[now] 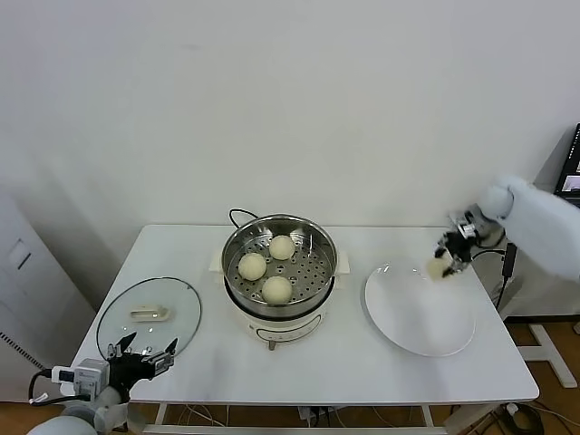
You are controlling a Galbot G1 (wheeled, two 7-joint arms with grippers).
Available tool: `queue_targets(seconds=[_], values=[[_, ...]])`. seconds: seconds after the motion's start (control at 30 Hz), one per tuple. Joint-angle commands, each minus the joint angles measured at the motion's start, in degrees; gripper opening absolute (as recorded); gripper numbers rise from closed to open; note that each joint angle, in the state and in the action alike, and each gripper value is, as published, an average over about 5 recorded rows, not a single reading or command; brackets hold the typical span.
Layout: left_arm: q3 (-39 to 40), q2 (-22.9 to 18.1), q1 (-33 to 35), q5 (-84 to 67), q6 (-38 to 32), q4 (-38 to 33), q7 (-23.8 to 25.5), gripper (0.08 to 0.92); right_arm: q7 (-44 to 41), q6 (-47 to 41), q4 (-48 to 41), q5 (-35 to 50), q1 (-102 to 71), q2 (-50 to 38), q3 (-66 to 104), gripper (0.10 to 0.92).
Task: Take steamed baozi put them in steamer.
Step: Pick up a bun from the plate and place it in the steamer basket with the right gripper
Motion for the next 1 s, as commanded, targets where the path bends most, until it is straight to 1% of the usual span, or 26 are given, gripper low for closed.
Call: queue_targets(seconds=[0.03, 0.23, 0.33, 0.53, 0.8, 1.0], values=[[0.4, -0.2, 0.1, 0.4, 0.2, -0.3, -0.2, 0.823, 2.8, -13.4, 18.9, 28.2, 26.3, 1.4, -27.9, 0.492], [0.4, -0.1, 0.0, 0.5, 0.2, -0.7, -0.4, 0.823, 7.2, -19.5, 23.3, 39.8, 30.6, 5.6, -31.6, 0.492], [0.6, -0.1, -0.1, 0.5, 0.1, -0.8, -0.5, 0.823, 9.5, -22.0, 24.3, 42.9, 30.6, 7.2, -31.0, 0.492], [1.0, 0.0, -0.3, 0.5, 0.1, -0.8, -0.5, 0.823, 12.7, -26.2, 24.8, 44.4, 28.5, 11.3, -28.5, 0.492], [1.2, -0.2, -0.2, 0.6, 0.1, -0.7, -0.7, 0.823, 16.5, -29.2, 24.9, 45.0, 25.2, 15.7, -26.2, 0.492], [1.3, -0.3, -0.4, 0.6, 0.1, -0.6, -0.6, 0.823, 21.0, -32.0, 24.8, 44.4, 21.7, 18.5, -24.3, 0.492]])
